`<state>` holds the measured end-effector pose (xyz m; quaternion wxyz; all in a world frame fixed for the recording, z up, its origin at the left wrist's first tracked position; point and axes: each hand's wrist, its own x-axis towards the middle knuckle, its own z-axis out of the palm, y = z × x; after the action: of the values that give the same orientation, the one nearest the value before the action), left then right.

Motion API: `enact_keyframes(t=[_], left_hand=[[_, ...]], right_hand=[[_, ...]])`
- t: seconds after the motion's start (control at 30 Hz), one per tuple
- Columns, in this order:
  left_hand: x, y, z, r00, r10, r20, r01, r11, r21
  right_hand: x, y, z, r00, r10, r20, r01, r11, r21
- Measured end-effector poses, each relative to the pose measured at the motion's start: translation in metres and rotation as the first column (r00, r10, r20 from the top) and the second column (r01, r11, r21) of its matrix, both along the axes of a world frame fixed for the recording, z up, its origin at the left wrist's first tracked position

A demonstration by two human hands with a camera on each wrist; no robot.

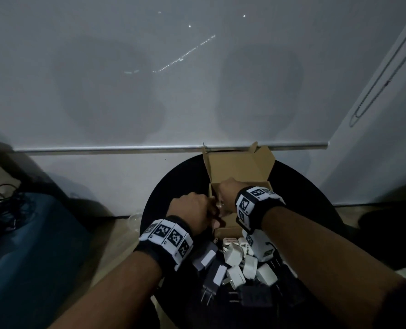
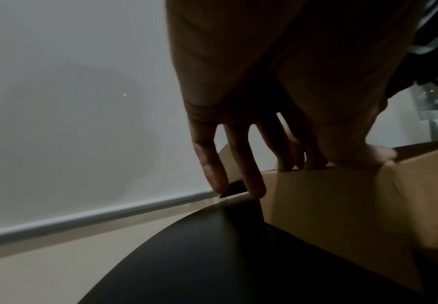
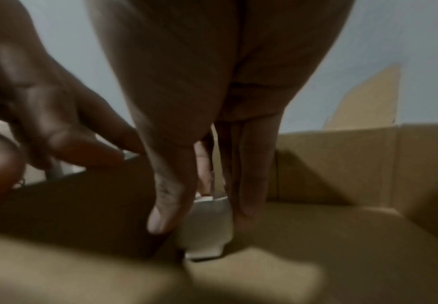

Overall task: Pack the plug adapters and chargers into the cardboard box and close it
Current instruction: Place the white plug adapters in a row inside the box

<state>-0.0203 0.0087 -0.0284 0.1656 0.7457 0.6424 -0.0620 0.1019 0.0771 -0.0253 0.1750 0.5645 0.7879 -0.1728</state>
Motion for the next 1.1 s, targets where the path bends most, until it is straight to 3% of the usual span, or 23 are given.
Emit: enact_keyframes(t=[0.17,0.4,0.53,0.73,1.1], left_hand=[[-0.003,0.002,-0.01,0.999,0.04,0.02,-0.04,0.999,-0.009],[-0.006,0.001,-0.009,0.996,0.061,0.067,-0.061,0.998,-0.003],[-0.002,0.003,-0.009,0.998,0.055,0.041,-0.055,0.998,0.008],[-0.002,0.003,-0.006,0.996,0.084,0.039,-0.085,0.996,0.011],[-0.001,0.005,-0.002,0.991,0.121,0.058,-0.121,0.993,-0.005]], right_hand=[[-0.003,0.001,-0.007,0.993,0.1,0.057,-0.099,0.995,-0.019],[0.023,-0.006,0.009,1.0,-0.005,-0.008,0.005,0.997,0.071],[0.033,-0.007,0.008,0.991,0.128,0.024,-0.124,0.985,-0.123],[0.031,-0.003,0.002,0.951,0.307,0.039,-0.301,0.947,-0.115],[0.031,0.002,-0.004,0.936,0.344,0.081,-0.334,0.936,-0.113]])
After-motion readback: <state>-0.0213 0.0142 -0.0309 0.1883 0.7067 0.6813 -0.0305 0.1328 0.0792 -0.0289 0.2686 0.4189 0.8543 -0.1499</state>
